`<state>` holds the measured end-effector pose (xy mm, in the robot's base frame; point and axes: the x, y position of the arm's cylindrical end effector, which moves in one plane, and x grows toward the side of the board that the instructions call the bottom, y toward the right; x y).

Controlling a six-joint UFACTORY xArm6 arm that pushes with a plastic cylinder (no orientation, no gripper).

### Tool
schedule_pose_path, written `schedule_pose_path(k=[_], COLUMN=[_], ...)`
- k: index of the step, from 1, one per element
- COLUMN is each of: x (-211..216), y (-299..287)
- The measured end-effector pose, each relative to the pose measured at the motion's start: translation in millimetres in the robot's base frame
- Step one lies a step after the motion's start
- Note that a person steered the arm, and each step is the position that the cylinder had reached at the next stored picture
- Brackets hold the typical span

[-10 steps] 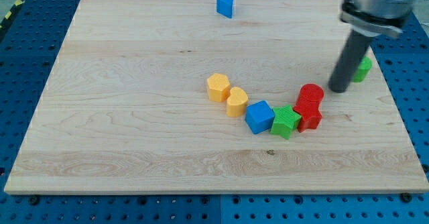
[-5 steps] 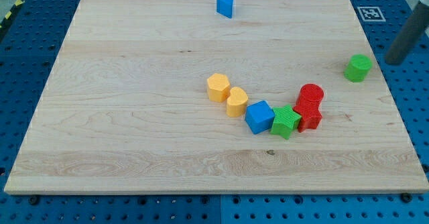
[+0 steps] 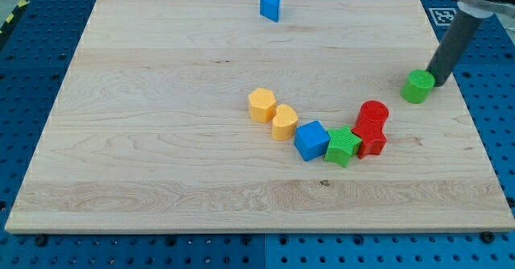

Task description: Place the green circle above the red circle

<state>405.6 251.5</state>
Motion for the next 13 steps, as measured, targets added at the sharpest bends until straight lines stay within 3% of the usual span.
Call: schedule_pose_path(k=[6, 8, 13], x=[5, 7, 18], y=[-57, 4, -79])
